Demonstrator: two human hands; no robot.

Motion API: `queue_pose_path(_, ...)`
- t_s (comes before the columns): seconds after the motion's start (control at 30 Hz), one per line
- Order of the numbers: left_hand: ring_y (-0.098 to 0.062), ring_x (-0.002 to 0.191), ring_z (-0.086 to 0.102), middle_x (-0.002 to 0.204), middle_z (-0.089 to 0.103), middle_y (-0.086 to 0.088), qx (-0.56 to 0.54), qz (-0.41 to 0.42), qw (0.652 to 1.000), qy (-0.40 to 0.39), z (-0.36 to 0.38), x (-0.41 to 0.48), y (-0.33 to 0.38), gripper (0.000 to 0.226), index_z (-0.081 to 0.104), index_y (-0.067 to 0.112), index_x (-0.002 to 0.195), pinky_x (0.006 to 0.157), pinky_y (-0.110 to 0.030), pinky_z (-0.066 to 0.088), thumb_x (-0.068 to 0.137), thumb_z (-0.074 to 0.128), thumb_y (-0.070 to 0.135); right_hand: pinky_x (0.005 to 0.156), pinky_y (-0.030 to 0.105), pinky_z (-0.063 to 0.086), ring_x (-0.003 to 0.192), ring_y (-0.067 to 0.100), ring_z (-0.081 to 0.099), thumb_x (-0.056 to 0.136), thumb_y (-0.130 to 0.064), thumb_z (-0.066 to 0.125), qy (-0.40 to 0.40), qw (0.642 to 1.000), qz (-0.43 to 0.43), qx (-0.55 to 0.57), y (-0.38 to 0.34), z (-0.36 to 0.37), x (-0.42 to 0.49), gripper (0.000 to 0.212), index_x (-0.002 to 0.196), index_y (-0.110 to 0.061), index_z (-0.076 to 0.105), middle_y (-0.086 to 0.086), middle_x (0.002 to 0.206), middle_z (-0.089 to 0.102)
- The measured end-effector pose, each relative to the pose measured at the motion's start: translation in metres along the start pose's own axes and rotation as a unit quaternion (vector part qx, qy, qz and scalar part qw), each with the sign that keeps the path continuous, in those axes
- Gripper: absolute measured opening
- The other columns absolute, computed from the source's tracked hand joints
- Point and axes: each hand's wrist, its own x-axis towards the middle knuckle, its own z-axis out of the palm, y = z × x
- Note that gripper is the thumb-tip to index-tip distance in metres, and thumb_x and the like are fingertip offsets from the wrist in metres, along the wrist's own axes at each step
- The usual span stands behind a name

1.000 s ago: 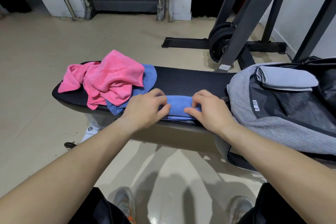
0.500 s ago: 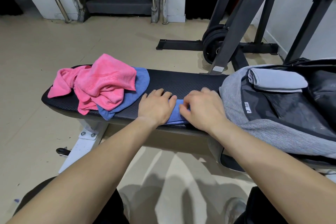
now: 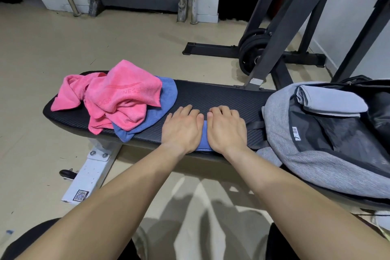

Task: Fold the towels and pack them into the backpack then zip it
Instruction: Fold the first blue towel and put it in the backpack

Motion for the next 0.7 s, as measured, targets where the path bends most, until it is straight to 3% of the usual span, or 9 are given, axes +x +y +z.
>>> queue_pose_path(0.13,-0.023,0.153,0.014,0.166,0.018,-0.002,0.008,-0.028,0.999,-0.042,0.0,-0.001,0.003,0.051,0.031,0.029,0.153,0.122,-0.05,0.012,0.106,0.014,0.04,0.117,0.05,0.024,0.144,0.03,0.029,0.105,-0.043,0.018,-0.031,0.999,0.001,-0.043,0.001,0.006,0.008,0.05,0.144,-0.025,0.043,0.003,0.16,0.031)
queue_pose_path(0.23,-0.025,0.153,0.01,0.167,0.012,-0.003,0.045,-0.049,0.996,-0.058,0.003,0.003,0.007,0.052,0.022,0.032,0.156,0.121,-0.055,0.005,0.106,0.013,0.043,0.122,0.053,0.013,0.151,0.031,0.016,0.106,-0.043,0.017,-0.06,0.996,-0.001,-0.063,0.002,0.01,0.013,0.053,0.153,-0.026,0.031,0.004,0.166,0.019)
queue_pose_path(0.53,-0.024,0.154,0.007,0.167,0.009,-0.004,0.037,-0.051,0.995,-0.078,-0.003,-0.005,0.005,0.054,0.019,0.035,0.157,0.122,-0.053,0.003,0.105,0.01,0.045,0.125,0.047,0.006,0.155,0.028,0.005,0.106,-0.045,0.009,-0.096,0.995,-0.025,-0.031,0.006,0.004,0.004,0.058,0.16,-0.025,0.015,0.005,0.169,0.007)
queue_pose_path(0.7,-0.023,0.154,0.009,0.167,0.012,-0.003,0.015,-0.041,0.997,-0.064,-0.001,-0.002,0.003,0.052,0.024,0.033,0.155,0.123,-0.05,0.008,0.105,0.012,0.044,0.125,0.046,0.011,0.154,0.026,0.01,0.106,-0.046,0.01,-0.09,0.995,-0.049,-0.019,0.011,0.007,0.009,0.058,0.158,-0.025,0.024,0.003,0.168,0.014)
